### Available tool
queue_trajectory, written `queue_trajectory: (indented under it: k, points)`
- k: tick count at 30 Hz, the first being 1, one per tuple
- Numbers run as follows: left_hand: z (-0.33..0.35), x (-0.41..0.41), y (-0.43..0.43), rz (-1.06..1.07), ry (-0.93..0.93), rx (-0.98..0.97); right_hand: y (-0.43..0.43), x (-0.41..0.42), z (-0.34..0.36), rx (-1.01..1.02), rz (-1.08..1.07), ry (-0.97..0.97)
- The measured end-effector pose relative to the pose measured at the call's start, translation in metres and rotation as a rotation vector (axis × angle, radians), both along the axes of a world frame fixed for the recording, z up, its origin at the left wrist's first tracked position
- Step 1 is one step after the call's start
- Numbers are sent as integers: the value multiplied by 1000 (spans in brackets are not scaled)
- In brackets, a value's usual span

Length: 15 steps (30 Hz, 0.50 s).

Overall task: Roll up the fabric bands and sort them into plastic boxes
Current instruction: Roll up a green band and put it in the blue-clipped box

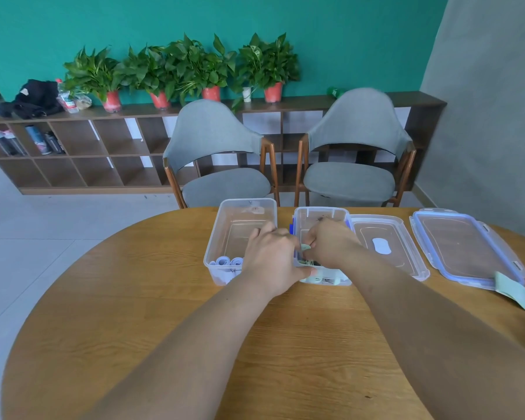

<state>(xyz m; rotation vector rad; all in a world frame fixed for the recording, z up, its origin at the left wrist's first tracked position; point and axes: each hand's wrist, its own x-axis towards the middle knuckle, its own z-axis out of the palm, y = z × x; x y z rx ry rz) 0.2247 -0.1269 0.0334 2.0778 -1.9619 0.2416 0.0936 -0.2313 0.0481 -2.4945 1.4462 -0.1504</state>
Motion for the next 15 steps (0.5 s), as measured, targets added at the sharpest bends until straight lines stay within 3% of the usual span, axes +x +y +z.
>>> queue_trajectory:
  k: [15]
  points:
    - [-2, 1, -5, 5, 71, 37, -11, -10, 6, 177, 74, -14]
